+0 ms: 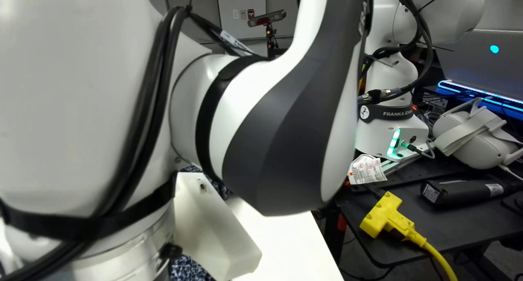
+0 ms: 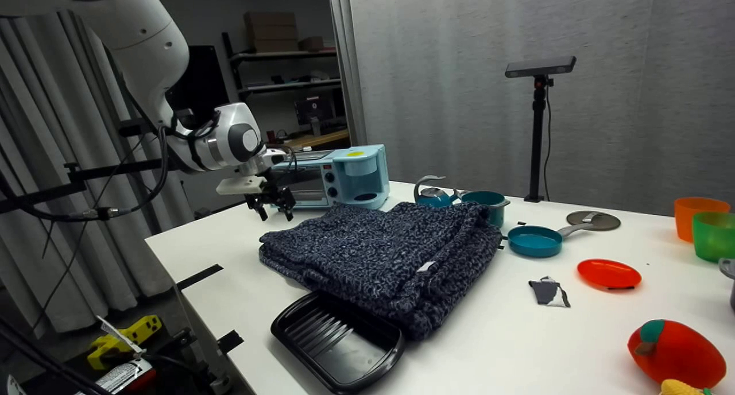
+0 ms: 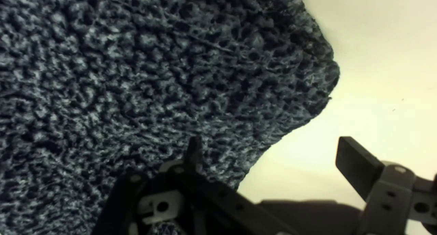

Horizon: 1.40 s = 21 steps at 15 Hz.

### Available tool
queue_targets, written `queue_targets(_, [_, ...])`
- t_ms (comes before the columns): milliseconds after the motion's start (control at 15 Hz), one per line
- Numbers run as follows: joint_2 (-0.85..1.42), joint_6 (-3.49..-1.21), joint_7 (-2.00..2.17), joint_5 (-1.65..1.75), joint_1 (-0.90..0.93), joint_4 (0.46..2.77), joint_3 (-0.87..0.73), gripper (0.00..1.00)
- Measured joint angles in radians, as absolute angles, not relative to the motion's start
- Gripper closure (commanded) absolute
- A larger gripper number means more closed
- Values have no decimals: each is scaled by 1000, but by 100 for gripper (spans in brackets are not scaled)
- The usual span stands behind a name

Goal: Fold the fleece

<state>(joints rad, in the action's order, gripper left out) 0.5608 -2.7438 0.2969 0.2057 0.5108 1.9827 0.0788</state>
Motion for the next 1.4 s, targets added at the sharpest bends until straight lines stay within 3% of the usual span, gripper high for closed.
queue_targets(667, [625,-2828,435,283,688,1927,-119,0])
queue_targets(1400, [635,-2807,439,266,698,1925,-112,0])
